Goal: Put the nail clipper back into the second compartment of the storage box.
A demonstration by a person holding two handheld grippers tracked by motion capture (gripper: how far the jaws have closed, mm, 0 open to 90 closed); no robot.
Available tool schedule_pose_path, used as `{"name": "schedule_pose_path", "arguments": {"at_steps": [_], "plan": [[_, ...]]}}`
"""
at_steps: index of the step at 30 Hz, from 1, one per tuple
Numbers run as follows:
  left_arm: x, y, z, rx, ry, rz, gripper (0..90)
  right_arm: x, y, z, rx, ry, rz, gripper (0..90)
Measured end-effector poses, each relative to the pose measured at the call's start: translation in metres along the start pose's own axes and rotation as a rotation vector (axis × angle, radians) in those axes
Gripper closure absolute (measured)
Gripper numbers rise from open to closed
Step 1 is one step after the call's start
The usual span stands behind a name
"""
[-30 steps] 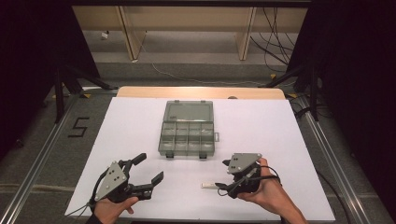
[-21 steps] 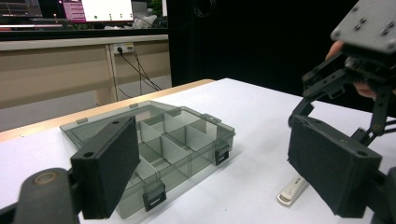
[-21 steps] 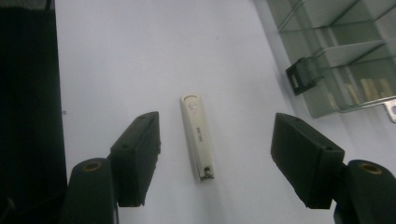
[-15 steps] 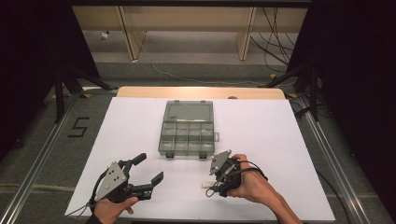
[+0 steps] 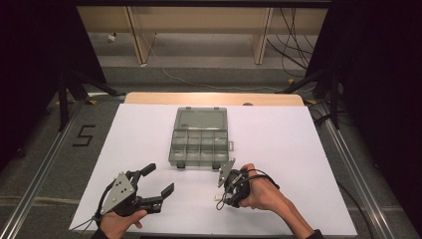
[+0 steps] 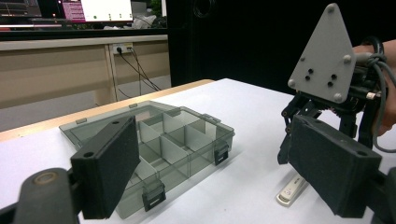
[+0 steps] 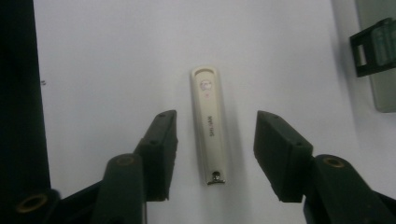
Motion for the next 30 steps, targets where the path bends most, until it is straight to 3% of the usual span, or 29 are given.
{"name": "schedule_pose_path", "arguments": {"at_steps": [13, 17, 20, 30], "plan": [[0.000, 0.000, 0.000, 0.002, -0.013, 0.001, 16.3, -0.001, 0.004, 0.012, 0.030, -0.084, -0.014, 65.3], [0.000, 0.000, 0.000, 0.001, -0.012, 0.002, 16.3, -0.002, 0.007, 0.014, 0.034, -0.113, -0.055, 69.0], [0.000, 0.000, 0.000, 0.001, -0.013, 0.001, 16.3, -0.001, 0.004, 0.015, 0.051, -0.118, -0.035, 75.8], [0.000, 0.000, 0.000, -0.006, 0.000, 0.000, 16.4, 0.002, 0.005, 0.016, 0.048, -0.135, -0.037, 77.4]]}}
Point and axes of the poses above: each handheld gripper's, and its own axes: z roughly forward along the jaws, x roughly out of its top, y roughly to its right, the point moved 3 cm from there along z, roughly forward along the jaws, and after that the axes turned 1 degree about z, right-handed, at the moved point
